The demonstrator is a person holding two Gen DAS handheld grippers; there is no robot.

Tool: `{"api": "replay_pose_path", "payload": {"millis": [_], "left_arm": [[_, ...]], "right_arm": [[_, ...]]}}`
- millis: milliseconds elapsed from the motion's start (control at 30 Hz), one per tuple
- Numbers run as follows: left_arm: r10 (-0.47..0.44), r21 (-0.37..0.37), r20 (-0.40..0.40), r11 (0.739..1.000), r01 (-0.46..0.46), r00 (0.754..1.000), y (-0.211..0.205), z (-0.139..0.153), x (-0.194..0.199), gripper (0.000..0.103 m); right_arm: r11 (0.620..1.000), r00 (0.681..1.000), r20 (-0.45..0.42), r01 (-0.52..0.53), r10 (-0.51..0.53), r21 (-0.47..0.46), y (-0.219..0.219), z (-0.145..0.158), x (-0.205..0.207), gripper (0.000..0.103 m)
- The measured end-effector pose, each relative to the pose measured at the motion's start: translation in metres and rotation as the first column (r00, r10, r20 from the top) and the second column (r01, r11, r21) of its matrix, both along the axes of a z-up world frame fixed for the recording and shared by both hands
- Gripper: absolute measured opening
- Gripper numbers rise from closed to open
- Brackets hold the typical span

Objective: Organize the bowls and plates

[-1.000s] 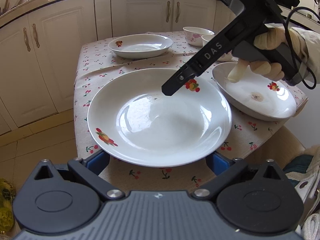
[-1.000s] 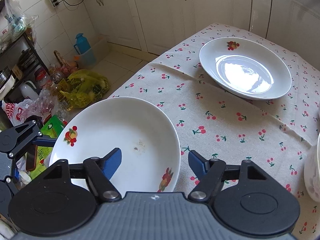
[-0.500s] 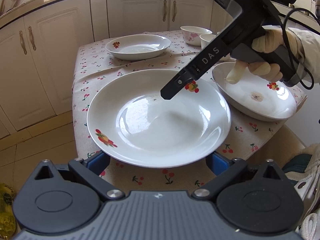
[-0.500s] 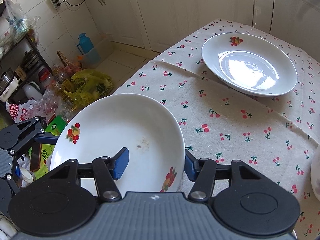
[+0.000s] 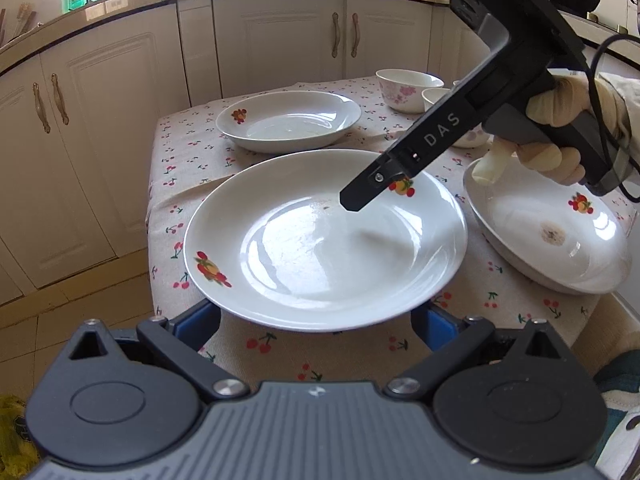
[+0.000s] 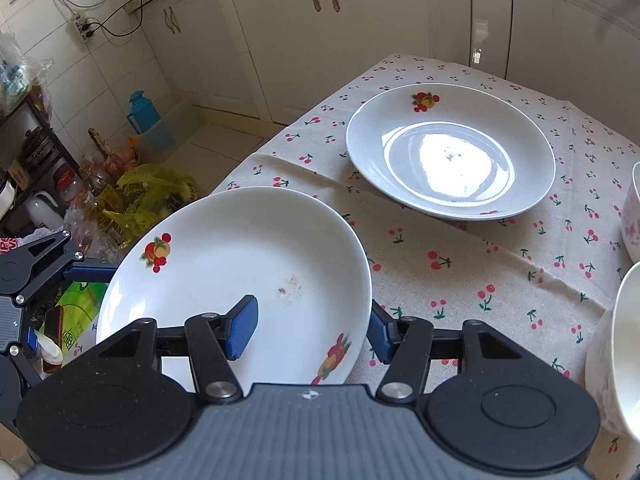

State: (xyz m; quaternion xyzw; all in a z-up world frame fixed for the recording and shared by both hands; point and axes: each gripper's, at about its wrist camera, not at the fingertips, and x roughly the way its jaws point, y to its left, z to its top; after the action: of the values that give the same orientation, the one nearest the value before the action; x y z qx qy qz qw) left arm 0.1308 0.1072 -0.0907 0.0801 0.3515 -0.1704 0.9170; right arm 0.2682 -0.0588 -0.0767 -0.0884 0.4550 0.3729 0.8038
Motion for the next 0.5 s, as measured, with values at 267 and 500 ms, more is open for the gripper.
{"api": "replay_pose_path", "payload": {"millis": [267, 500], "left_arm": [[-0.021, 0.023, 0.01, 1.0, 0.02, 1.0, -0.002, -0.006, 0.015, 0.099], [-0.058, 0.049, 0.016, 0.997, 0.057, 0.998, 0.001, -0.008, 0.017, 0.099]], "right_arm": [[1.0, 1.0, 0.01, 0.016, -0.016, -0.017, -0.004, -0.004, 0.009, 0.063], [0.999, 1.0, 0.021, -0.013, 0.014, -0.037, -0.003, -0.002, 0.006, 0.063]]}}
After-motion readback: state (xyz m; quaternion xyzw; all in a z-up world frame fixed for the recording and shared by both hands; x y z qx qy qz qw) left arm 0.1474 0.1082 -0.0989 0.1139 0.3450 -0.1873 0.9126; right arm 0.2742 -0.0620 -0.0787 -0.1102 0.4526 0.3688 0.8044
